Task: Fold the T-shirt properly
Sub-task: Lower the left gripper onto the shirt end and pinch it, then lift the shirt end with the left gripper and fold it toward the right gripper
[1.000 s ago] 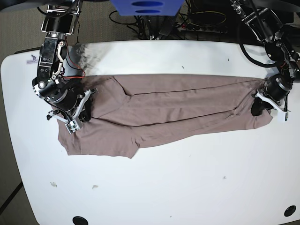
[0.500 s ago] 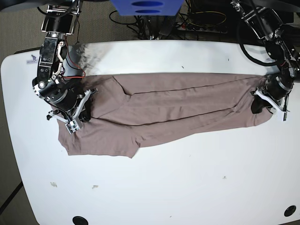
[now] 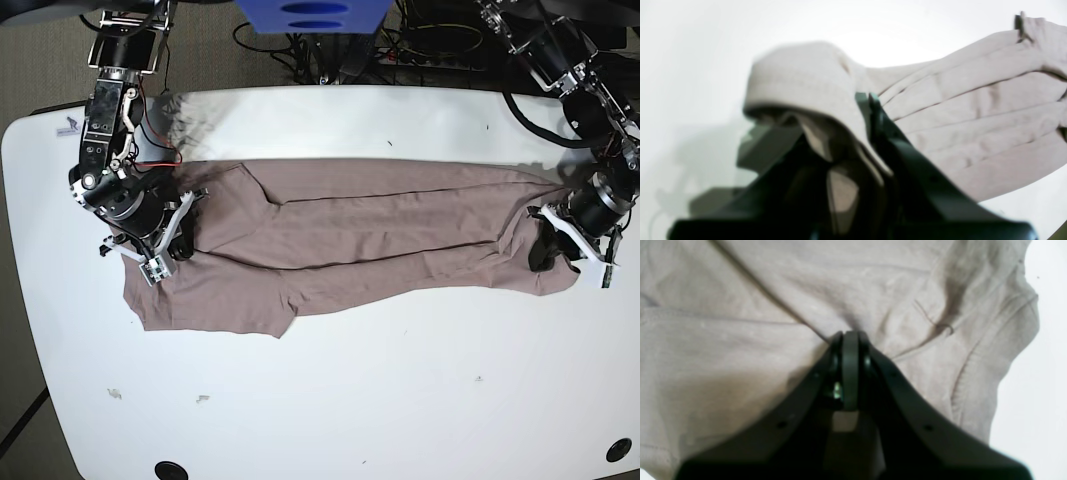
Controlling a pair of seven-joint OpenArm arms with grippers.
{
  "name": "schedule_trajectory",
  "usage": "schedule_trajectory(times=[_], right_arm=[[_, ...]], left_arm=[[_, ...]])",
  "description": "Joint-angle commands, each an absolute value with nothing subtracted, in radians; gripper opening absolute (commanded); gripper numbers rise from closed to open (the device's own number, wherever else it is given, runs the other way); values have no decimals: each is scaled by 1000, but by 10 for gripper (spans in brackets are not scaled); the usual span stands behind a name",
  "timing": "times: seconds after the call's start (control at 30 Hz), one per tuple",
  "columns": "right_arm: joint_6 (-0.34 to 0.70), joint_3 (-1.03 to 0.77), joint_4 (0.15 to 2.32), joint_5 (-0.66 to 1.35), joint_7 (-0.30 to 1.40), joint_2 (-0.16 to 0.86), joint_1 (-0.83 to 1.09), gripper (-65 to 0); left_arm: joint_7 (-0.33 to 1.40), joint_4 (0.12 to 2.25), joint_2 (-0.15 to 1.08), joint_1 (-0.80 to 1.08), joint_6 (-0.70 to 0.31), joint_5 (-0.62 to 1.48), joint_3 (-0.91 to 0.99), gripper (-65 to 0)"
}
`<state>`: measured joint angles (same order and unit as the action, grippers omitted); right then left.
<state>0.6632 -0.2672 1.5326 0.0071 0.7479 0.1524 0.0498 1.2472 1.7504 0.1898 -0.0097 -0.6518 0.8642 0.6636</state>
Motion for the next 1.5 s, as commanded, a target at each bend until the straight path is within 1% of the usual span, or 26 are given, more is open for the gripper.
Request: schedule_trajectory(times=[0.0,0.3,0.53,1.2,1.47], right_arm=[[671,-266,1523,-50,860,160,65,-650],[671,-266,1523,-50,868,160,65,-650],[671,-266,1523,-50,868,160,67,-650],[671,-266,1523,-50,868,160,68,-650],[671,-266,1523,-50,868,160,68,-650]], left_arm=[[1251,1788,171,-41,-638,901,665,-650],[1273,1796,81,-85,-610,905,651,-650],[1268,1796,31,-94,-610,900,535,-650],[1265,1793,-151,-196,-610,650,302,-650],[1207,1787,-157,-194,-610,564,182,-650]])
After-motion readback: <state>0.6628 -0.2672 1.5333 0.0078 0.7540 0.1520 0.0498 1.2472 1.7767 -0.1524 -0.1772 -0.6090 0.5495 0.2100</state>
